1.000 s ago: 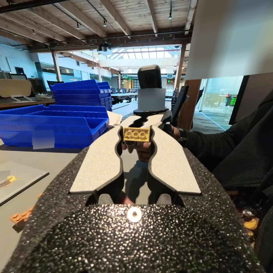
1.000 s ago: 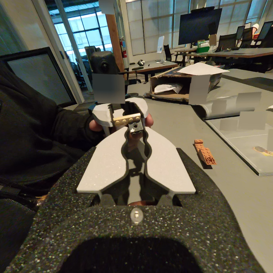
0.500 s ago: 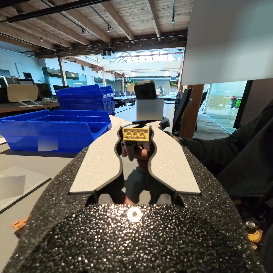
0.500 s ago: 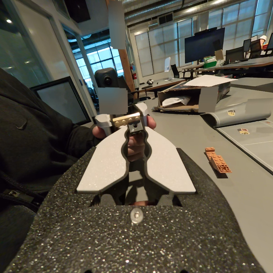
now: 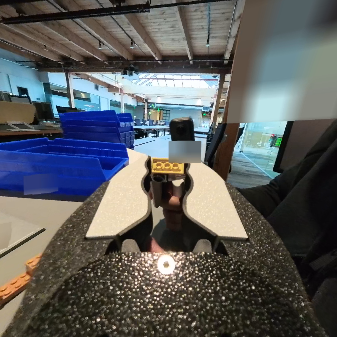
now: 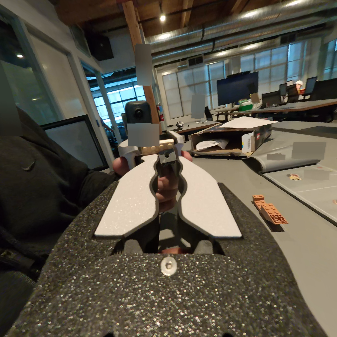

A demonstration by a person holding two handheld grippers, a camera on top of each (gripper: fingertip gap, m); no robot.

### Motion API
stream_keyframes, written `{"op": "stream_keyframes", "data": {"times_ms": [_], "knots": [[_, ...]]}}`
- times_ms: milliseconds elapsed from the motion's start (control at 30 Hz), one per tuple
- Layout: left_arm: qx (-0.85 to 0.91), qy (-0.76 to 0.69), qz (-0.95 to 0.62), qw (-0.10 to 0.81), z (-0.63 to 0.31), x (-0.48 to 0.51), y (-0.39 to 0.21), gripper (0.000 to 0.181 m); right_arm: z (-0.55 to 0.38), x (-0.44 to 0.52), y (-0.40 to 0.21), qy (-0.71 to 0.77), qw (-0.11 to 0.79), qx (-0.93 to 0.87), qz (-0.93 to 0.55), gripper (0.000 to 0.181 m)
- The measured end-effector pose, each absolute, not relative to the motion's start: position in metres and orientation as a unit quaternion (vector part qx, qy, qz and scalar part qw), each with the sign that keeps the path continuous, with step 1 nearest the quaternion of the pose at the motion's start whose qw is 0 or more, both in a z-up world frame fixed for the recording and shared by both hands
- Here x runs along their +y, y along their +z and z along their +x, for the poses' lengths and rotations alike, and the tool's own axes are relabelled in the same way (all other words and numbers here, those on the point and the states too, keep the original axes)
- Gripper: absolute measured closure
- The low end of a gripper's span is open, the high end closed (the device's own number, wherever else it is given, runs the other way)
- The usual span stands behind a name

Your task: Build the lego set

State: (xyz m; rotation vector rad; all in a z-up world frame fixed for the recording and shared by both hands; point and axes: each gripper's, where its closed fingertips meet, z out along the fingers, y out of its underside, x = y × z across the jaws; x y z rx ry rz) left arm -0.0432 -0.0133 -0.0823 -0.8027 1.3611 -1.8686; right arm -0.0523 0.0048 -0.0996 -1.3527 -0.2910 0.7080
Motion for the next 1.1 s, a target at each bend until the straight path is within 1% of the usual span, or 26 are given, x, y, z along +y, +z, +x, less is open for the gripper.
{"op": "stream_keyframes", "data": {"times_ms": [100, 333, 633, 1100], "knots": [[0.514, -0.729, -0.31, 0.328, -0.043, -0.013, -0.083, 0.148, -0.052, 0.005, -0.101, 0.314, 0.713, -0.128, -0.613, 0.165], [0.509, -0.731, -0.31, 0.333, -0.042, -0.014, -0.082, 0.148, -0.051, 0.004, -0.1, 0.318, 0.716, -0.125, -0.609, 0.165], [0.514, -0.707, -0.285, 0.394, -0.047, -0.029, -0.079, 0.148, -0.057, -0.01, -0.095, 0.318, 0.732, -0.142, -0.585, 0.166], [0.468, -0.747, -0.282, 0.379, -0.051, -0.032, -0.079, 0.148, -0.06, -0.014, -0.098, 0.294, 0.737, -0.143, -0.592, 0.166]]}}
